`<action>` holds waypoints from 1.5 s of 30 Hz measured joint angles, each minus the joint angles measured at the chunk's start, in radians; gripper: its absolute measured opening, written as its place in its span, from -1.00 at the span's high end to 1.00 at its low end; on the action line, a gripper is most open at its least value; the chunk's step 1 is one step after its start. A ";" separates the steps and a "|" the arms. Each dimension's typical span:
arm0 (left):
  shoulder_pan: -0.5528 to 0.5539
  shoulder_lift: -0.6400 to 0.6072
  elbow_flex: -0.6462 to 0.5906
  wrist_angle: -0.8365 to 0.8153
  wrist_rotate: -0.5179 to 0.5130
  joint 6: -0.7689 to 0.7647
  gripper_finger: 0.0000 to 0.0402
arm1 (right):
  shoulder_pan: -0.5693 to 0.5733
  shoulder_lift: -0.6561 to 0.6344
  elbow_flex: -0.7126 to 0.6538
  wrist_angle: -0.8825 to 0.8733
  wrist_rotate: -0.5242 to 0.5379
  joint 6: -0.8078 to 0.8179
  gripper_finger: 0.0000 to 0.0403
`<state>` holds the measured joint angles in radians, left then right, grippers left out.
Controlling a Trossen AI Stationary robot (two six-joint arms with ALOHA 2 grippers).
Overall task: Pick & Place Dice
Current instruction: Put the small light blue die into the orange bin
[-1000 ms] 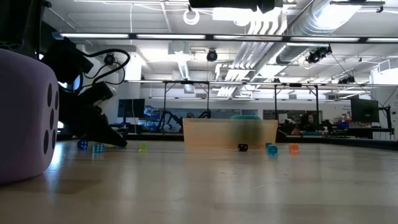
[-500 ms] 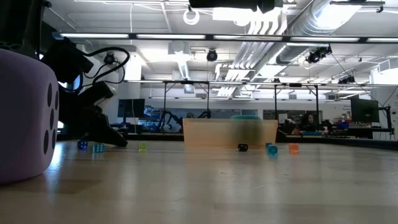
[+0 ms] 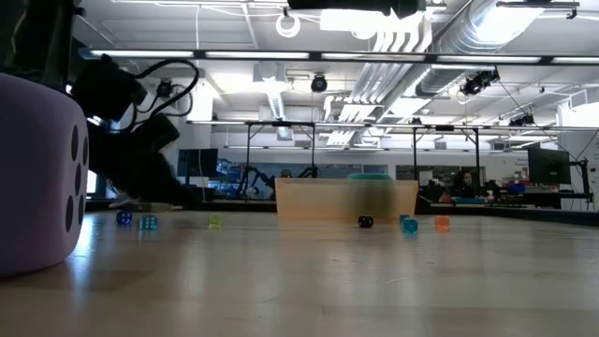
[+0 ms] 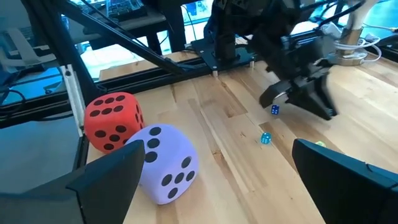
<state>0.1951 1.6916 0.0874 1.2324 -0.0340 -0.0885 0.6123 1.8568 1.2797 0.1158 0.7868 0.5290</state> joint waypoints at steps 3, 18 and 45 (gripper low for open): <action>0.025 -0.013 0.047 -0.008 0.038 0.040 0.75 | 0.016 0.000 0.000 0.000 0.006 0.024 -0.98; 0.130 -0.043 0.597 -0.604 0.107 0.188 0.72 | 0.122 0.011 0.000 0.017 0.237 0.131 -0.98; 0.248 0.130 0.802 -0.556 0.237 0.262 0.42 | 0.192 0.066 0.000 0.263 0.442 -0.087 -0.98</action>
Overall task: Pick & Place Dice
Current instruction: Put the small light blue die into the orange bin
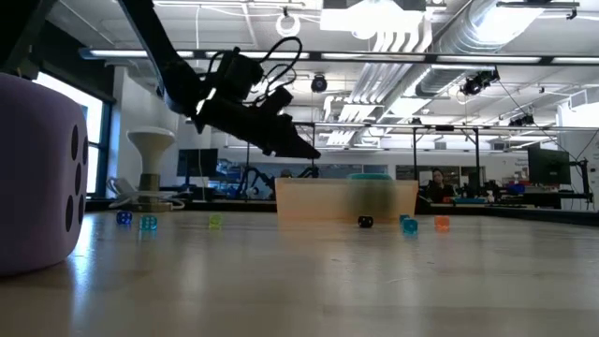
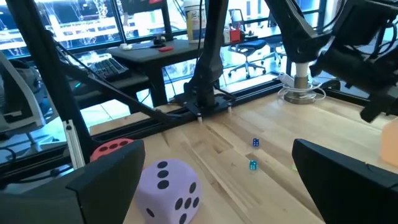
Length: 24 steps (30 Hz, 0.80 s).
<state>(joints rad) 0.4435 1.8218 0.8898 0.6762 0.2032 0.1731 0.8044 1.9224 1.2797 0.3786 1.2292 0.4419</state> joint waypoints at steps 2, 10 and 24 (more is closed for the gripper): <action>0.000 0.010 0.000 0.024 0.000 -0.020 0.33 | -0.002 0.000 0.000 -0.002 0.000 0.000 -0.98; -0.001 0.010 0.000 0.021 -0.026 -0.120 0.08 | -0.002 0.000 0.000 -0.008 0.001 -0.054 -0.98; -0.027 0.009 -0.001 -0.128 0.022 -0.058 0.05 | -0.002 0.000 0.000 -0.011 -0.001 -0.055 -0.98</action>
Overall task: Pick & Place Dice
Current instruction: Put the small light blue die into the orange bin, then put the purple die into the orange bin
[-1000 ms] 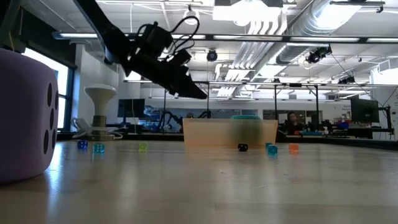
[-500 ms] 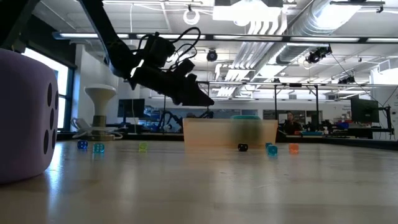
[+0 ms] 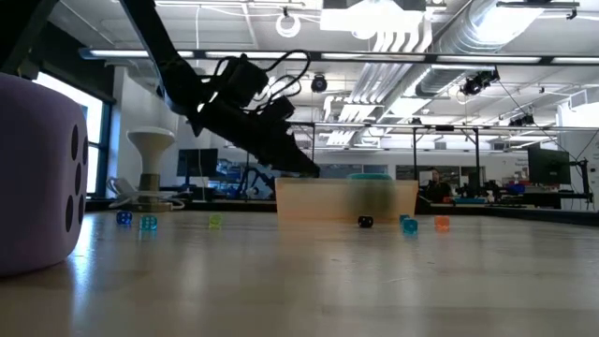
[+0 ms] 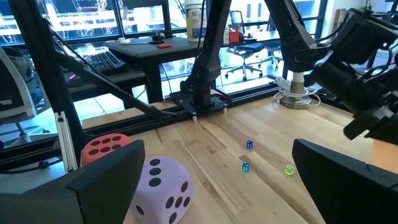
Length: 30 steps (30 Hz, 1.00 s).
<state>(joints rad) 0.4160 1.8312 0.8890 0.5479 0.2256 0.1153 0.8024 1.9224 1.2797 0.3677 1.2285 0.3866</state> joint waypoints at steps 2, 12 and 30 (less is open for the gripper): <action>0.000 0.000 -0.001 -0.037 0.000 0.011 0.05 | 0.000 0.000 0.000 -0.013 -0.001 0.000 -0.98; -0.014 -0.008 -0.001 -0.091 0.000 0.023 0.05 | 0.000 0.000 0.000 -0.042 0.000 0.001 -0.98; -0.039 -0.019 -0.002 -0.115 0.150 0.090 0.05 | 0.000 0.000 0.000 -0.050 -0.031 0.039 -0.98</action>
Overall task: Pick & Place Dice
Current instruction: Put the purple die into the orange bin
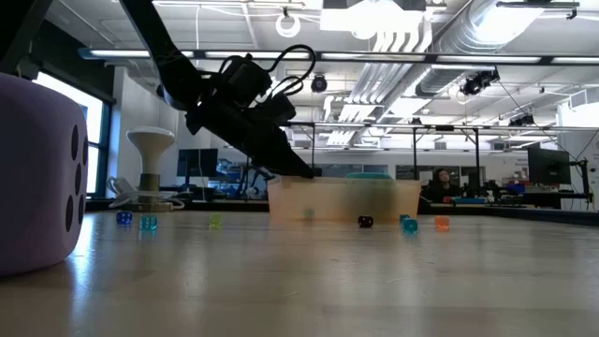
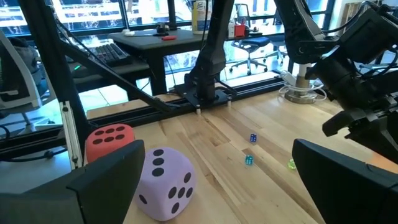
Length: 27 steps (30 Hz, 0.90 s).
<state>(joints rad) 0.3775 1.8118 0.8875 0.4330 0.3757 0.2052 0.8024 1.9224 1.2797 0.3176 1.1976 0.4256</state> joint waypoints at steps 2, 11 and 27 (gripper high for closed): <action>0.000 0.000 0.000 0.000 -0.007 0.014 0.05 | 0.000 0.000 0.000 0.000 0.000 0.000 -0.98; 0.000 -0.113 0.000 -0.010 -0.010 -0.021 0.05 | 0.000 0.000 0.000 -0.010 0.000 -0.003 -0.98; -0.127 -0.655 0.000 -0.776 -0.010 -0.049 0.05 | -0.018 0.000 0.000 -0.010 -0.275 -0.002 -0.98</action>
<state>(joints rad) 0.2501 1.1570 0.8879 -0.3429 0.3656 0.1564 0.7846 1.9224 1.2797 0.3072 0.9225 0.4239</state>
